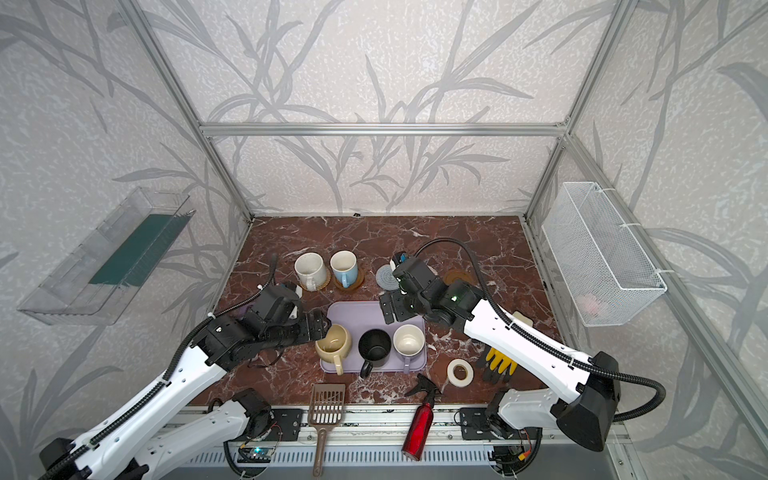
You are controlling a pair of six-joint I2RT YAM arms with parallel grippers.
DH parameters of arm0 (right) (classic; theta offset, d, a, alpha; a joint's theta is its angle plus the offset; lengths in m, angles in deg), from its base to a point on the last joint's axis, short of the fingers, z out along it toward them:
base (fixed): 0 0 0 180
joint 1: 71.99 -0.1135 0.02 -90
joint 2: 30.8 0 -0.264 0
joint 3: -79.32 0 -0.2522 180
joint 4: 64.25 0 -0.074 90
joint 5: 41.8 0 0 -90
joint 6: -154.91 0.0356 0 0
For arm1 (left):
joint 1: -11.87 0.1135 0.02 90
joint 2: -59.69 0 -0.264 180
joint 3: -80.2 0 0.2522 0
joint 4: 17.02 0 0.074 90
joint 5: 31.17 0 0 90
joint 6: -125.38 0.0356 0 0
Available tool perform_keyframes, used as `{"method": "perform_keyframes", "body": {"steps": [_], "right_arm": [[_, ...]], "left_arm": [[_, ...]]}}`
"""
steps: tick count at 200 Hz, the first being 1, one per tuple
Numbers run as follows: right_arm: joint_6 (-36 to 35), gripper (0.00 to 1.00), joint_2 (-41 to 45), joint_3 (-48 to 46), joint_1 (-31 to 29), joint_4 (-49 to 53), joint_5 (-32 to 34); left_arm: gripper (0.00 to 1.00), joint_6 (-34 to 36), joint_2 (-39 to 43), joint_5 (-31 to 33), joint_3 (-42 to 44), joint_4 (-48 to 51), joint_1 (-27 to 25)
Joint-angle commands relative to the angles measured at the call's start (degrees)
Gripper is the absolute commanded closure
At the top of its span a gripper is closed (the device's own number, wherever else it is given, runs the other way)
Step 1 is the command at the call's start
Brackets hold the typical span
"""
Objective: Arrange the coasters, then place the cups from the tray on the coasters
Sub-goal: 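Move left gripper over the beige glazed mug while right gripper hovers near tray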
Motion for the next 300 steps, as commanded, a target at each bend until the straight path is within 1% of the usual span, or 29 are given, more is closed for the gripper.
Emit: {"method": "perform_keyframes", "body": {"steps": [1, 14, 39, 80, 117, 139, 146, 183, 209, 237, 272, 288, 300], "right_arm": [[0.7, 0.01, 0.3, 1.2, -0.2, 1.2, -0.9], [0.4, 0.01, 0.0, 1.0, -0.1, 0.8, -1.2], [0.7, 0.01, 0.0, -0.2, -0.1, -0.2, -2.0], [1.3, 0.01, 0.3, -1.4, -0.1, -1.6, -1.4], [1.4, 0.01, 0.0, -1.5, -0.2, -2.4, -1.5], [1.7, 0.01, -0.2, -2.0, -0.1, -3.1, -1.7], [1.8, 0.01, -0.3, -2.2, -0.1, -3.4, -1.9], [1.5, 0.01, -1.2, -2.5, -0.1, -3.4, -2.0], [1.6, 0.01, -1.6, -2.6, -0.1, -3.6, -2.0], [1.8, 0.01, -1.4, -2.7, -0.1, -4.1, -1.8], [2.2, 0.01, -1.6, -2.5, -0.2, -4.0, -2.3], [2.4, 0.01, -1.7, -2.7, -0.2, -4.5, -2.3], [2.5, 0.01, -2.0, -2.6, -0.1, -4.6, -2.5]], "left_arm": [[0.03, -4.9, 0.2, 3.9, 1.1, 1.0, -3.0], [0.05, -6.4, -0.4, 3.2, 2.2, -0.4, -5.2], [0.07, -8.6, -2.3, 4.9, 2.9, -0.5, -9.8], [0.12, -11.6, -3.9, 6.6, 3.6, -0.6, -14.4], [0.13, -14.3, -6.3, 8.4, 6.2, -1.5, -18.4], [0.21, -15.5, -7.4, 10.7, 6.2, -1.6, -20.4], [0.22, -15.7, -8.0, 11.2, 6.0, -1.4, -20.9], [0.25, -16.6, -10.4, 11.7, 6.7, -1.5, -22.1], [0.33, -17.3, -11.5, 10.1, 8.4, -5.4, -22.4], [0.39, -16.5, -14.8, 9.1, 8.3, -6.2, -22.9], [0.4, -16.0, -16.7, 8.3, 9.3, -9.5, -23.1], [0.52, -14.3, -17.2, 8.6, 8.1, -8.3, -23.0], [0.55, -13.5, -17.8, 9.5, 7.5, -7.7, -23.0]]}}
